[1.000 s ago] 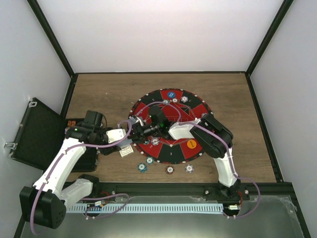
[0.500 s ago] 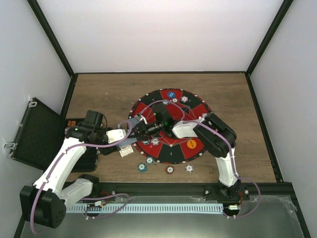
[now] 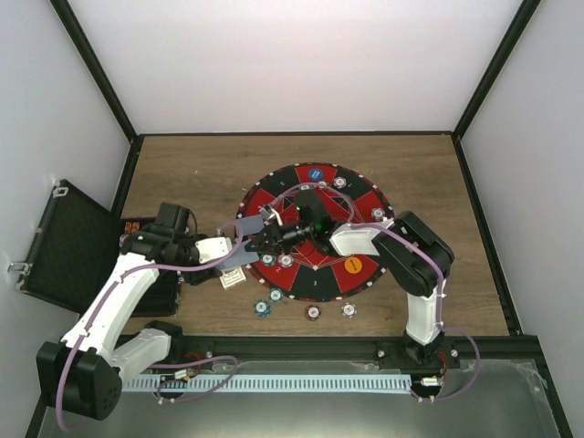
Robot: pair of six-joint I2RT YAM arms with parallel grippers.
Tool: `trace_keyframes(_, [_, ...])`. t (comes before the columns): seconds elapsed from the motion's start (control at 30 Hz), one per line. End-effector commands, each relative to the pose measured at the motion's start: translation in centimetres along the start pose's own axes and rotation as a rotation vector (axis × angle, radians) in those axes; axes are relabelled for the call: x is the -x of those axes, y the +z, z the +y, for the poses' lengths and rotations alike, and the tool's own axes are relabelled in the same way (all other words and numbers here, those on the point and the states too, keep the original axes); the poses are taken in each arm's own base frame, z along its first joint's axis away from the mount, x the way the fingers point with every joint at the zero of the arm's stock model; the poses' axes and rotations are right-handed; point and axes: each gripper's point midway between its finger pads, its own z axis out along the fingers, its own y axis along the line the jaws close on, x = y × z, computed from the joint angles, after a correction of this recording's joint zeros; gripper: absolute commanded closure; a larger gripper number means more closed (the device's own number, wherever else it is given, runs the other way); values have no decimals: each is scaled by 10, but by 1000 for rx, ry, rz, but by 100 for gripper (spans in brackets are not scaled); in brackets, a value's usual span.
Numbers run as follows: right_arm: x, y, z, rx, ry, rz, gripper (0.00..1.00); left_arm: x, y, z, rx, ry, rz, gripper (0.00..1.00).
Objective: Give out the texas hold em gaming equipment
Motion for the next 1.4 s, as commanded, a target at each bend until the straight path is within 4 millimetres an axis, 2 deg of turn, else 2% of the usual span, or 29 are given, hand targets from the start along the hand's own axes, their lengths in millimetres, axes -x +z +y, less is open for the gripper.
trace_keyframes(0.0, [8,-24,19,32,-30,-56,99,6,-3,5,26,27,-28,76])
trace_keyframes(0.13, [21,-53,21,40,-33,-111,99,5,-3,5,30,25,-24,76])
trace_keyframes(0.33, [68,-119,7,7,-18,-237,99,3,-3,7,35,24,-10,75])
trace_keyframes(0.5, [130,-177,-24,-83,16,-353,99,4,-4,7,35,23,-13,76])
trace_keyframes(0.6, [171,-208,-51,-161,41,-428,99,6,-4,7,29,22,-18,76])
trace_keyframes(0.63, [184,-216,-67,-194,64,-451,99,6,-4,7,27,19,-18,75])
trace_keyframes(0.73, [214,-240,-95,-268,90,-510,99,5,-4,6,23,17,-14,75])
trace_keyframes(0.9, [244,-260,-135,-358,121,-561,99,6,-6,6,25,16,-17,75])
trace_keyframes(1.0, [253,-265,-152,-387,140,-571,99,7,-6,6,24,16,-19,76])
trace_keyframes(1.07, [257,-267,-156,-403,140,-572,99,7,-6,6,22,15,-19,75])
trace_keyframes(1.13, [259,-267,-171,-425,151,-566,97,6,-5,6,19,13,-17,75])
trace_keyframes(1.27, [262,-274,-170,-477,133,-572,86,6,-4,6,13,9,-15,75])
trace_keyframes(1.37, [262,-284,-163,-510,115,-586,69,7,-4,6,11,8,-18,76])
